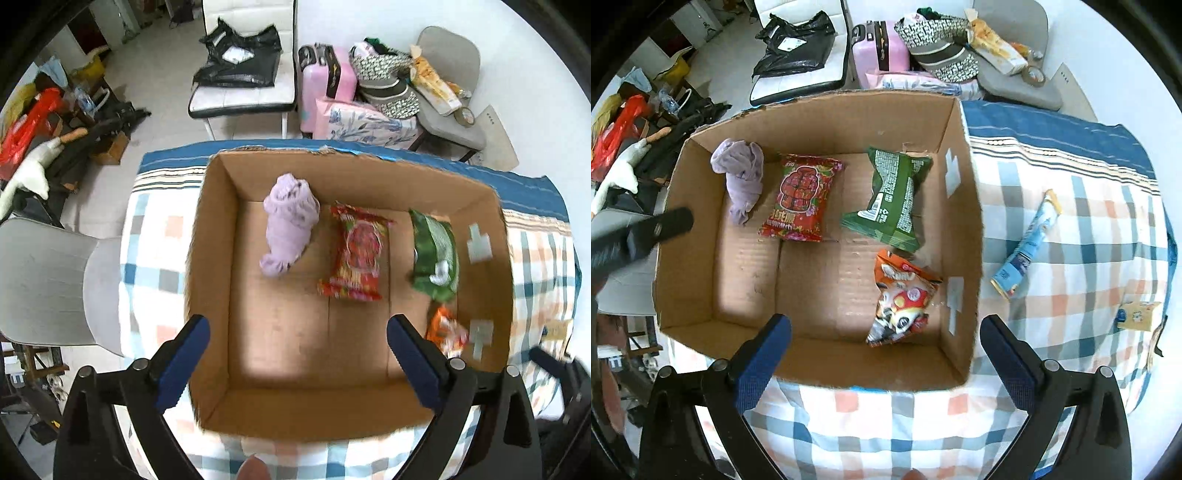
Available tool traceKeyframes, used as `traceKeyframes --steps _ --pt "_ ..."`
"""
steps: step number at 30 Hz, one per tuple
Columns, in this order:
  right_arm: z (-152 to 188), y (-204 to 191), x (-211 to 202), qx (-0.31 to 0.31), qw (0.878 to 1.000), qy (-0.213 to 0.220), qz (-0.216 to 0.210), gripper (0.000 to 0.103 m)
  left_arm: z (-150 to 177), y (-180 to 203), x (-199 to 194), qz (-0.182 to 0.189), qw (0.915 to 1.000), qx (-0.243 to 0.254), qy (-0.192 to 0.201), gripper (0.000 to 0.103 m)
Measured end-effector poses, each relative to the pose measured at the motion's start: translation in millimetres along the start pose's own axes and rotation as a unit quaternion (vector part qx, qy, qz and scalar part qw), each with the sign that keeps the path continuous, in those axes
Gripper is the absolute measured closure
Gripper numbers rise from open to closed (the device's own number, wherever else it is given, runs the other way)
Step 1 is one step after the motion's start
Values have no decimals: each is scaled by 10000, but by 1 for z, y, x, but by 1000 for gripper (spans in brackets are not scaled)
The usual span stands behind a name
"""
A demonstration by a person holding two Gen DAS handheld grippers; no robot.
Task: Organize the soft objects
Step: 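Move both tools back over the table toward the tube and packet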
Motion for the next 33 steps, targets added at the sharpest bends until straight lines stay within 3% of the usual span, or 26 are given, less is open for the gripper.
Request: traceKeyframes --steps 9,23,29,33 --pt "32 -3 -44 -189 9992 354 -63 0 52 1 -48 -96 9993 -45 351 5" --pt "53 7 -100 -246 9956 735 -536 0 73 11 -102 -153 9971 -168 733 5" --pt "56 68 -114 215 9934 912 -669 0 63 70 -116 14 9959 148 895 5" --pt "70 160 -110 893 9908 980 -286 0 54 133 -104 260 9952 531 781 5"
Point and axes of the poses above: each gripper's, at about its wrist camera, not at the fingertips, and x roughly the way its jaws point, y to its right, z to its underside, the point moved 4 cm from there along x, roughly the way its jaws point, and after that the axes turned 3 degrees about -z, right-handed, at the moved point
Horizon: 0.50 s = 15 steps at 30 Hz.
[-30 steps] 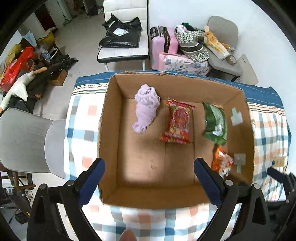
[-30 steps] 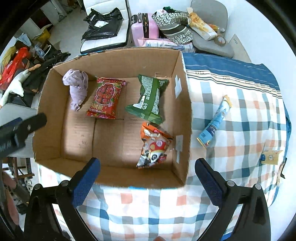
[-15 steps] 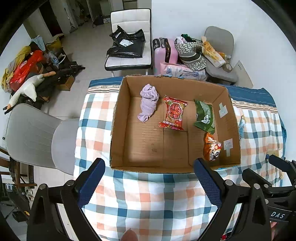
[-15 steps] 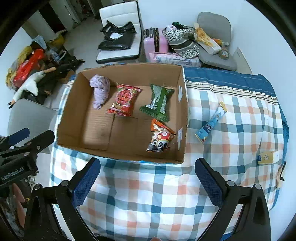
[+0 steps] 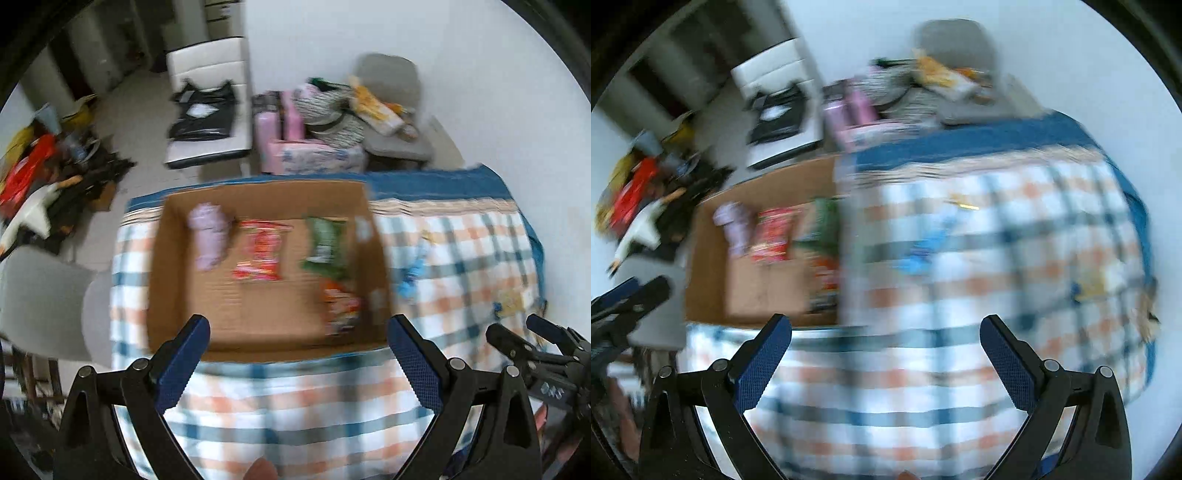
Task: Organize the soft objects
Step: 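Move both tools back over the table toward the tube and packet, then grasp the blue tube snack with the left tool while the right tool grasps the yellow packet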
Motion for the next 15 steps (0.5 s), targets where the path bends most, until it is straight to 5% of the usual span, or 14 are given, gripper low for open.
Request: traceKeyframes --steps 9,15 --pt "19 263 34 1908 9740 33 1225 0 -19 157 105 -84 9921 1032 -705 5" --pt "23 344 88 2174 9703 -206 1038 0 -13 211 185 -302 9813 1283 -1404 5"
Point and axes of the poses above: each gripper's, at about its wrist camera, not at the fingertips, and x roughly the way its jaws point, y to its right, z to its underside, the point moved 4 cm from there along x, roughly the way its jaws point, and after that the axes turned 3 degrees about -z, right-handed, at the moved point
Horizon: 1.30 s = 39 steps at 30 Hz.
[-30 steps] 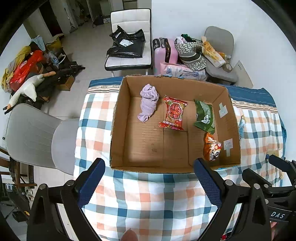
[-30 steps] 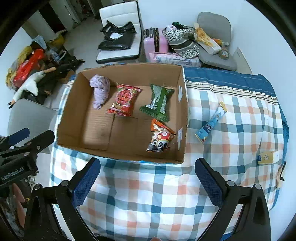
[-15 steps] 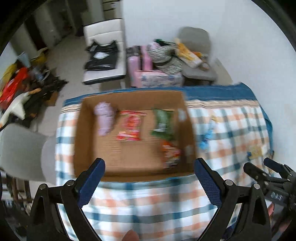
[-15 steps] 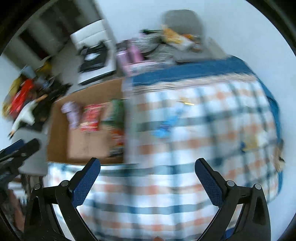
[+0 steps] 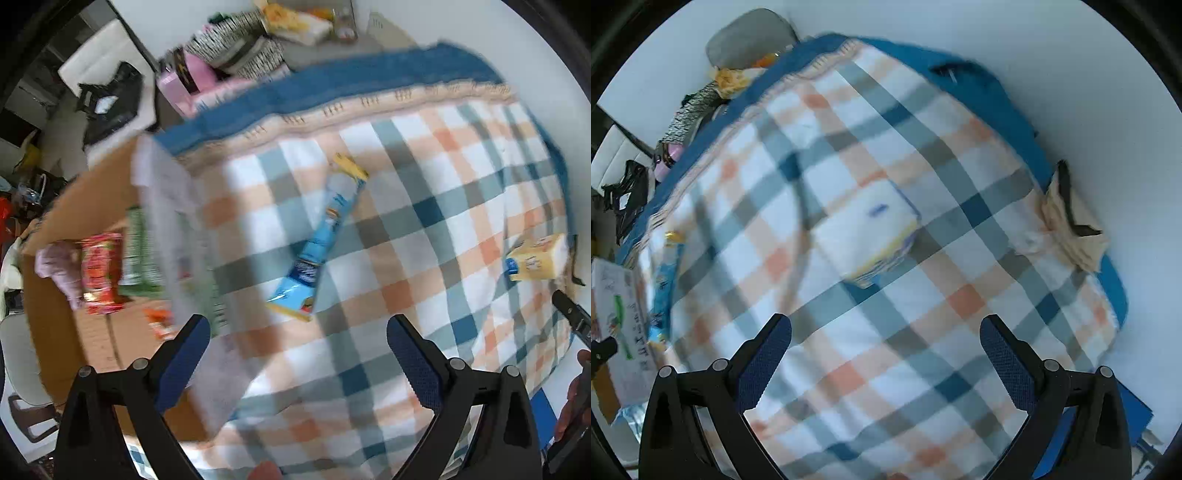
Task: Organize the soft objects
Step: 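Grasp the blue tube snack with the left tool while the right tool grasps the yellow packet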
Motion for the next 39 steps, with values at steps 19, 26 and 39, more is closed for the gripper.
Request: traceKeyframes --steps 19,26,39 --pt "-89 -32 98 -704 9952 -568 -372 25 -50 22 88 -245 9974 -94 -664 5" --pt "-91 -34 114 -575 9934 -919 -364 29 -66 29 111 -184 9970 50 -752 7" --pt "-84 -40 116 -155 9880 -1479 -414 32 -75 39 91 181 9975 40 -684 86"
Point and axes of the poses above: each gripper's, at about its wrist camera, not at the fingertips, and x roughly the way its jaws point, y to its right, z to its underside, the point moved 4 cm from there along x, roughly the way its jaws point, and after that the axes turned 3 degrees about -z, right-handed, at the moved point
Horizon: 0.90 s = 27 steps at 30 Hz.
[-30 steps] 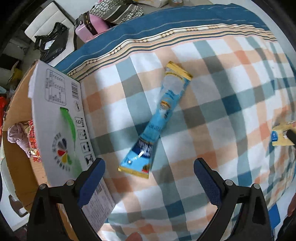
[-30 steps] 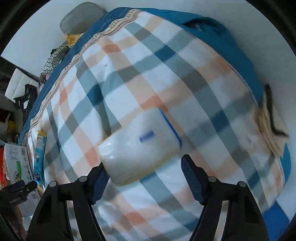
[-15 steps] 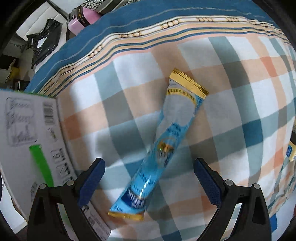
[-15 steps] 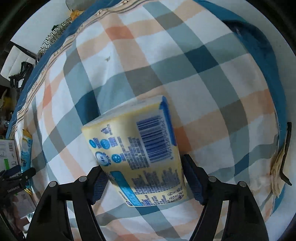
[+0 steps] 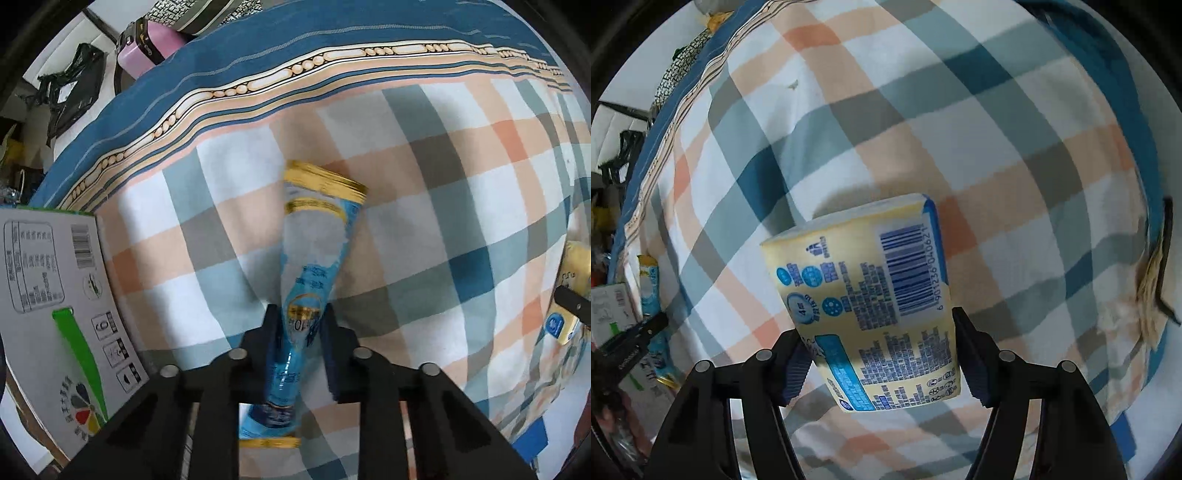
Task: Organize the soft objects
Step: 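Grasp the blue tube snack with the left tool while the right tool grasps the yellow packet, then carry tube and packet into the box and open both tools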
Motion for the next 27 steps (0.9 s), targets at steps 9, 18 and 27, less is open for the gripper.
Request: traceKeyframes --steps 9,18,27 --pt "7 -6 -11 -12 9999 -4 -129 33 20 9 -23 294 9995 -48 61 90" --pt "47 -60 -59 -523 9967 260 -557 33 60 17 -84 640 9964 -51 553 90" --pt "120 -171 -124 -1556 9797 549 -1142 33 135 -52 -176 1024 9850 -472 1308 90"
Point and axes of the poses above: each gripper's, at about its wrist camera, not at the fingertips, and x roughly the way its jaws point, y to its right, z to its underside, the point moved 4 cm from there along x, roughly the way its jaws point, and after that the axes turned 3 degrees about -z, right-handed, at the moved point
